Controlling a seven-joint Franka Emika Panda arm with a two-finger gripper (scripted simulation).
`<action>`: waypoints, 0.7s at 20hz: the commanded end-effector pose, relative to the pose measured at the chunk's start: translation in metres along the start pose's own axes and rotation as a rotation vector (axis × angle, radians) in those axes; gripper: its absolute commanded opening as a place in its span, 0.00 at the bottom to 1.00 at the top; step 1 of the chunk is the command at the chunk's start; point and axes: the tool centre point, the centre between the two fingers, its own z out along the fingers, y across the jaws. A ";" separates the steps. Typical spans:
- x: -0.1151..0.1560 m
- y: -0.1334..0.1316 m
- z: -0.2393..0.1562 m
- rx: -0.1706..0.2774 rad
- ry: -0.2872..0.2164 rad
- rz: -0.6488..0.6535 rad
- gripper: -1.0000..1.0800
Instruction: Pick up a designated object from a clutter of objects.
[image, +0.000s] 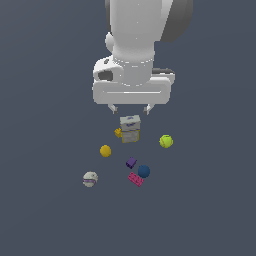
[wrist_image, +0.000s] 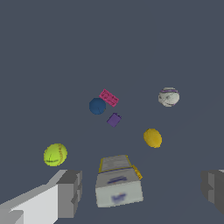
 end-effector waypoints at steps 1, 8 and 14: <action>0.002 0.005 0.011 0.003 -0.003 0.009 0.96; 0.006 0.027 0.063 0.016 -0.011 0.053 0.96; 0.001 0.057 0.131 0.026 -0.022 0.114 0.96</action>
